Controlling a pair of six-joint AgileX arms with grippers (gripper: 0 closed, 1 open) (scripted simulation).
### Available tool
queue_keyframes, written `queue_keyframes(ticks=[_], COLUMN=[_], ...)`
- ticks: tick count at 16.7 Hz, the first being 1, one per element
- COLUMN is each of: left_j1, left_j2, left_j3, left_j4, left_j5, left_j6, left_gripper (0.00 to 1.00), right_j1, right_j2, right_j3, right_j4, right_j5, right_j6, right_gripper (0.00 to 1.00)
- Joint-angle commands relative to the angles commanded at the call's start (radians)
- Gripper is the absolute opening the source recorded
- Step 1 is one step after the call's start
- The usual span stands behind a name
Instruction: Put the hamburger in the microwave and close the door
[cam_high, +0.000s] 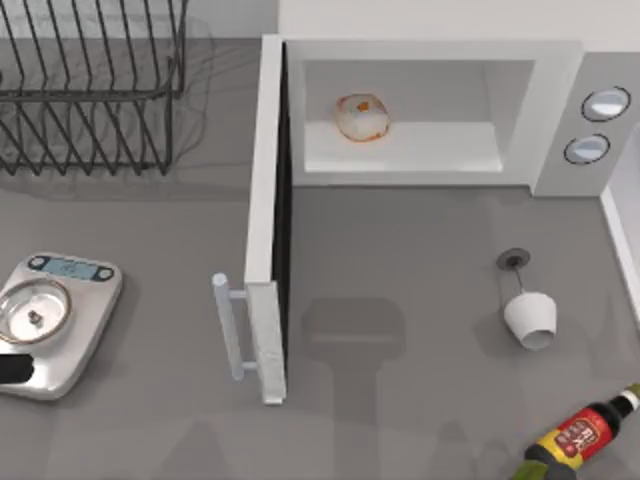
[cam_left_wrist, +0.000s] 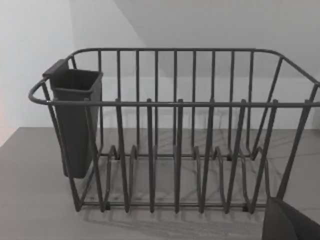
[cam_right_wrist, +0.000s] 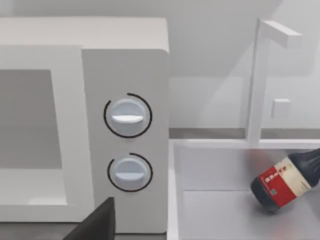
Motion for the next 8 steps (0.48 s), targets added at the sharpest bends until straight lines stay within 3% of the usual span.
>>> queue_keyframes(ticks=[4,8], left_j1=[0.002,0.089], left_j2=[0.002,0.04], left_j3=[0.0,0.011], left_j4=[0.001,0.028], left_j5=[0.002,0.089], left_j6=[0.0,0.001], left_gripper=[0.0,0.0], right_j1=[0.0,0.0], right_j2=[0.0,0.0], right_j3=[0.0,0.0], right_j4=[0.0,0.0], right_j5=[0.0,0.0], right_j6=[0.0,0.0], right_gripper=[1.0,1.0])
